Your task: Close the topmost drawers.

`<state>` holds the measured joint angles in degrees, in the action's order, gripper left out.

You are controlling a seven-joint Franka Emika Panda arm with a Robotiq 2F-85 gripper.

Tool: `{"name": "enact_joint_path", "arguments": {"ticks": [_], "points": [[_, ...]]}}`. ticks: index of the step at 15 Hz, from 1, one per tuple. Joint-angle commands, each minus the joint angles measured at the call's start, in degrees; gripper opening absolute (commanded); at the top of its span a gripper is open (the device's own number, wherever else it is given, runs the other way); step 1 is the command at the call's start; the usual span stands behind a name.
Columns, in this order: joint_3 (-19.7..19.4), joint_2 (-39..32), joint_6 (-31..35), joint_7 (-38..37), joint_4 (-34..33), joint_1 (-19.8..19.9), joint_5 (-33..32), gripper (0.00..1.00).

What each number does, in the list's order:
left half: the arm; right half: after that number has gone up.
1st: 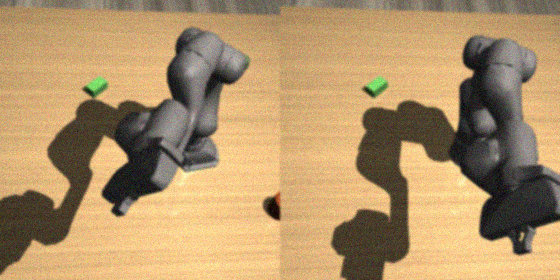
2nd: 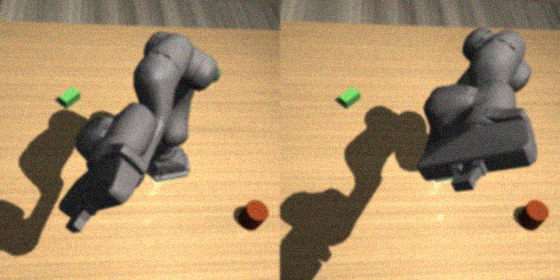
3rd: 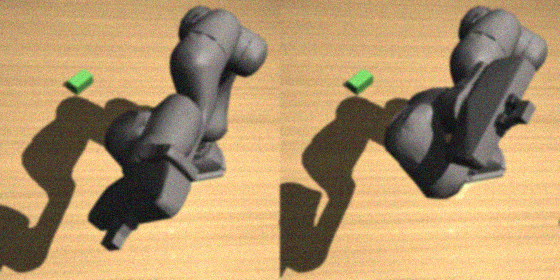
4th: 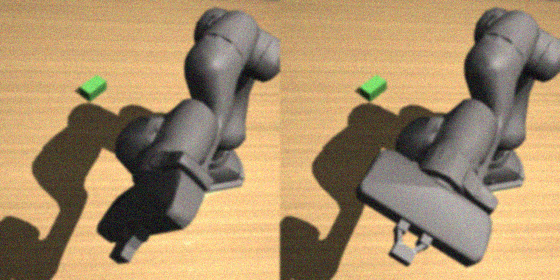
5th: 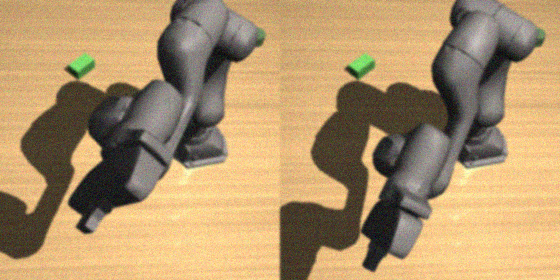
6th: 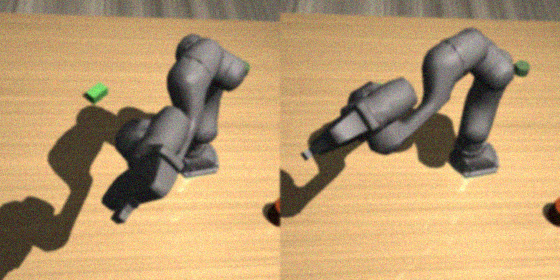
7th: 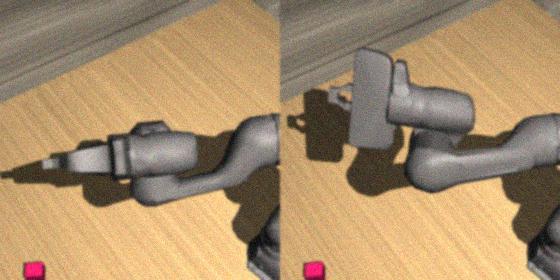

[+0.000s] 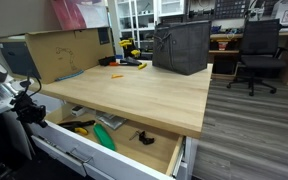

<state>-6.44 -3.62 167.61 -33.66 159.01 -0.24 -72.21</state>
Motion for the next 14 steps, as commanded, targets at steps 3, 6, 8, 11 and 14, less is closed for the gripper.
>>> {"name": "enact_joint_path", "arguments": {"ticks": [3,6,8,11,14], "points": [[1.8,-4.0,-2.0,9.5,0.0,0.7,8.2,0.00],[2.7,-3.8,-3.0,13.5,-0.1,0.8,9.5,0.00],[3.2,-3.3,-3.5,14.8,-0.2,0.7,9.5,0.00],[4.6,-3.2,-4.4,19.4,0.8,0.3,12.8,0.00],[6.8,-3.3,-6.0,27.8,0.9,-0.1,20.5,0.00]]}}
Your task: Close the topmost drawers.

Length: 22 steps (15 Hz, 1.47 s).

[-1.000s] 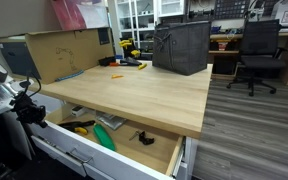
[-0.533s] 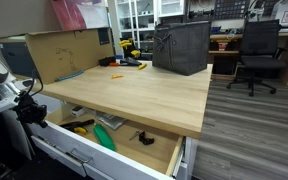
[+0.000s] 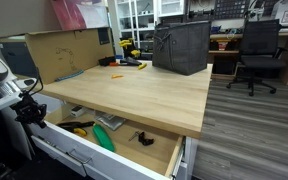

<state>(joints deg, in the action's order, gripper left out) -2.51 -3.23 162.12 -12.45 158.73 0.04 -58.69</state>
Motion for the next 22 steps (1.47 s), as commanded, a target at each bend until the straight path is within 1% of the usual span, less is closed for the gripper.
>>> {"name": "enact_joint_path", "arguments": {"ticks": [1,2,4,5,6,8,11,13,15,19,22], "points": [[3.5,-2.7,-1.4,8.5,1.2,-0.5,9.0,0.00],[4.0,-1.7,-1.5,8.9,1.1,-0.7,9.9,0.00],[5.9,-1.8,-1.1,8.6,0.2,-1.0,11.0,0.00],[7.3,-2.0,-0.6,7.4,0.2,-1.1,10.6,0.00],[9.0,-2.7,-0.8,8.0,0.2,-1.2,11.6,0.00],[12.4,-3.6,-1.5,6.6,0.2,-1.3,12.2,0.00],[16.7,-3.4,-2.5,0.3,0.2,-1.4,11.2,0.00],[18.5,-2.8,-2.7,-5.0,0.2,-1.3,8.1,0.00],[19.1,-2.7,-2.6,-9.4,0.2,-0.9,2.5,0.00],[17.8,-1.6,-4.3,-18.7,0.6,-0.2,-10.9,0.00],[16.2,-1.4,-5.1,-24.3,0.7,1.2,-19.6,0.00]]}}
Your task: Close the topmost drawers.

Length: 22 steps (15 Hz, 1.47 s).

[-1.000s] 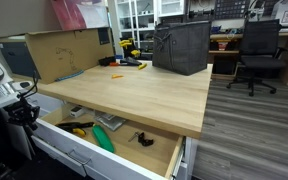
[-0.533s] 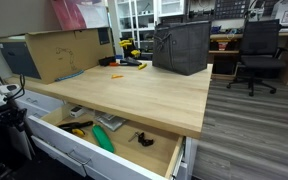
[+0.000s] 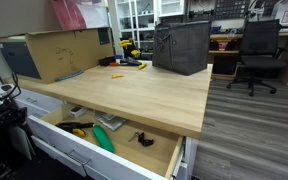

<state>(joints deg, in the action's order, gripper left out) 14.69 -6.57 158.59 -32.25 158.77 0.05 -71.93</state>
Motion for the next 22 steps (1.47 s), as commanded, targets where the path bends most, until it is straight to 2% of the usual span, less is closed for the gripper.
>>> {"name": "enact_joint_path", "arguments": {"ticks": [1,6,12,16,22], "points": [[-1.6,1.7,-1.4,-5.9,0.6,1.7,-9.3,0.00],[-5.5,1.6,-1.3,-10.1,0.4,4.1,-21.5,0.00],[-9.8,2.7,1.3,-10.1,0.8,6.6,-33.1,0.00],[-11.9,2.6,2.0,-9.9,0.6,7.5,-38.2,0.00],[-12.6,3.1,3.3,-10.6,0.6,7.4,-41.2,0.00]]}}
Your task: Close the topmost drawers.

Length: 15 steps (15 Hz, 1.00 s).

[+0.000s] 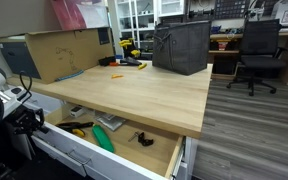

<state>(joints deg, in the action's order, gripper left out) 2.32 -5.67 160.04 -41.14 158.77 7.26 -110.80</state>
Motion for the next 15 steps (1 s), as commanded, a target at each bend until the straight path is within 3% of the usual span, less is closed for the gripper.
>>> {"name": "enact_joint_path", "arguments": {"ticks": [1,4,9,15], "points": [[-0.1,2.5,2.0,-1.8,0.6,0.1,-2.7,0.00],[0.4,3.2,2.3,-1.3,0.3,-0.2,-2.4,0.00],[0.5,0.2,0.6,4.3,-1.6,-0.8,3.3,0.00],[1.4,-6.5,-2.5,17.8,-7.8,-1.8,22.3,0.00]]}}
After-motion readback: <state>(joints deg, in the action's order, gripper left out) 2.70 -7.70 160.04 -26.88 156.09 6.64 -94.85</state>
